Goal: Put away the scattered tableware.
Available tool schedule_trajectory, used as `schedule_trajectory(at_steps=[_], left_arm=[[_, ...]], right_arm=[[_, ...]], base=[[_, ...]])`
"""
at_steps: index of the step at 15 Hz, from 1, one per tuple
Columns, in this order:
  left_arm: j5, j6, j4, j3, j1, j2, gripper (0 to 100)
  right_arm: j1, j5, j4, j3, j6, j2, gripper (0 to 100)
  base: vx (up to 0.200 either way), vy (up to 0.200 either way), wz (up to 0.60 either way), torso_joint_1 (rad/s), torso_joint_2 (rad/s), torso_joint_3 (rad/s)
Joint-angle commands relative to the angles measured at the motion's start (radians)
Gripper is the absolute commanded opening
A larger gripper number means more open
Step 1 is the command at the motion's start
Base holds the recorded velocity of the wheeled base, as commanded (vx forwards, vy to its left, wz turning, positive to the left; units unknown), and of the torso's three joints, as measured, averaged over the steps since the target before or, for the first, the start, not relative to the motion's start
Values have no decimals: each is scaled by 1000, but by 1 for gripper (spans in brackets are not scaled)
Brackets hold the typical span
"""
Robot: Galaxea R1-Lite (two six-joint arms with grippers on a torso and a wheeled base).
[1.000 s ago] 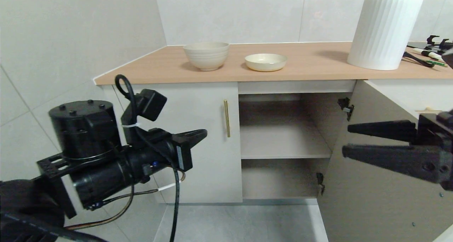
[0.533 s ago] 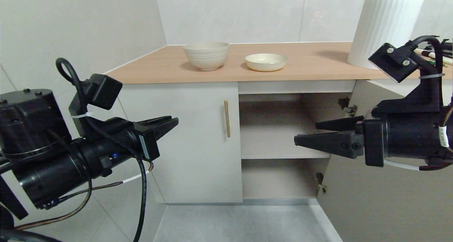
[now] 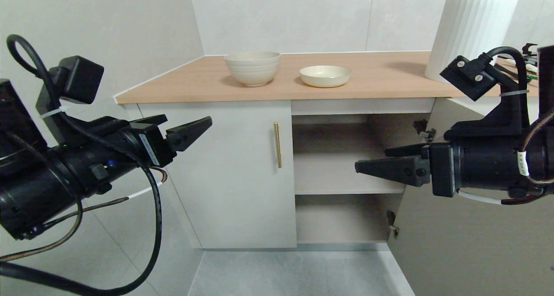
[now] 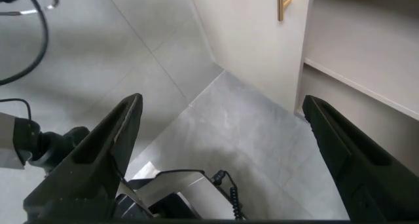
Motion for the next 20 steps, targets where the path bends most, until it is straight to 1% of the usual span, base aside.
schedule_trajectory(at_steps=[1,3,8,12,18,19,20], left_arm=[[0,0,1,-2,-6,-15,100],[1,0,2,-4,-6,-16,100],[0,0,67,-19,-6,-39,100],[-2,-2,62,-17,-5,-41,100],[-3,3,67,-25,-5,-68,100],[-3,1,67,-28,-5,-68,100],[-3,-11,67,-28,-5,-70,100]], right_arm=[[0,1,-2,0,0,2,100],[0,1,-2,0,-1,2,100],[0,1,-2,2,0,-2,100],[0,1,-2,2,0,-2,100],[0,1,-2,2,0,-1,100],[0,1,-2,2,0,-1,100],[0,1,-2,2,0,-1,100]], base=[[0,0,0,0,0,0],[0,0,0,0,0,0],[200,0,0,2,0,4],[200,0,0,5,1,2],[0,0,0,0,0,0],[0,0,0,0,0,0],[0,0,0,0,0,0]])
